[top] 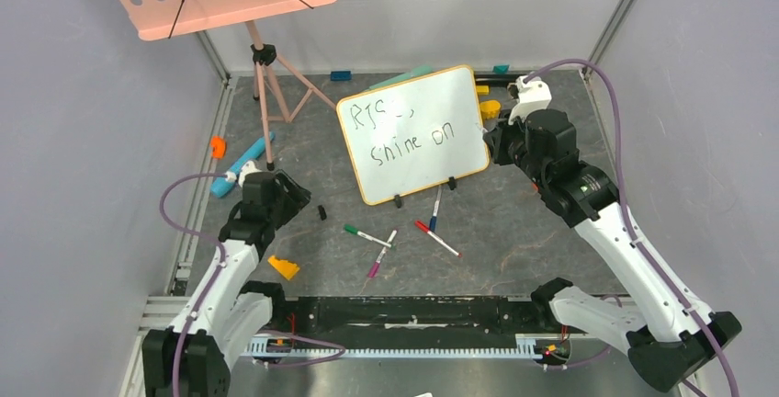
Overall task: Write a sentence on the whiteboard
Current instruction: Pick up the pen cap from the center of the board.
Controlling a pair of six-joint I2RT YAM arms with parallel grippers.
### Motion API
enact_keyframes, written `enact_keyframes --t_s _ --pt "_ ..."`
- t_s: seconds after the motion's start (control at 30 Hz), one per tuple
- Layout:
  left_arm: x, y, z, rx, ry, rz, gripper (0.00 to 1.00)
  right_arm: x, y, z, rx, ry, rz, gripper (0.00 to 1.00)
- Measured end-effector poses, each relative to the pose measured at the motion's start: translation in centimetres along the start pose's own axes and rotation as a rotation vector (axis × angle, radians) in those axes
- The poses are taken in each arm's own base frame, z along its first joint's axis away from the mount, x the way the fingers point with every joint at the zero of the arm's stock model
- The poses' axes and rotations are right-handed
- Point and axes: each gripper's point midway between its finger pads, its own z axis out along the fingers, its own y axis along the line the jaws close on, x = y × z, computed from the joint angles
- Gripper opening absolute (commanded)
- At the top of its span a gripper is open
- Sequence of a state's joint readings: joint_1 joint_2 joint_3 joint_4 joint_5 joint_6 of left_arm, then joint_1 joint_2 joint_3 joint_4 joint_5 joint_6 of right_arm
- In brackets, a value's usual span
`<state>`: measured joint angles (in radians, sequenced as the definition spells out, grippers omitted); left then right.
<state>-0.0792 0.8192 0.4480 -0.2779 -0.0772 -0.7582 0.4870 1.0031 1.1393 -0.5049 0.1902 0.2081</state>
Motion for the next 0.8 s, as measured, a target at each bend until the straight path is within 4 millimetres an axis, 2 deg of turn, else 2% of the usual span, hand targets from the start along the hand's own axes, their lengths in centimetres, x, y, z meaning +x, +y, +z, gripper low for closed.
enact_keyframes --t_s 0.13,0.3,0.5,0.63,0.8 --pt "2.5 1.6 -0.1 -0.074 0.088 0.034 0.6 0.4 0.1 -0.1 -0.007 0.017 -0.002 0.0" --pt "3.9 2.0 0.4 -0.099 0.143 0.065 0.66 0.8 0.2 -0.3 -0.016 0.033 -0.005 0.0" --pt "6.7 3.0 1.3 -0.162 0.244 0.139 0.66 0.7 0.3 -0.5 -0.027 0.03 -0.006 0.0" --pt "7.7 2.6 1.9 -0.184 0.282 0.199 0.67 0.7 0.4 -0.7 -0.032 0.025 -0.004 0.0" --pt "7.8 2.2 2.7 -0.195 0.287 0.22 0.67 1.6 0.2 -0.8 -0.033 0.035 -0.004 0.0"
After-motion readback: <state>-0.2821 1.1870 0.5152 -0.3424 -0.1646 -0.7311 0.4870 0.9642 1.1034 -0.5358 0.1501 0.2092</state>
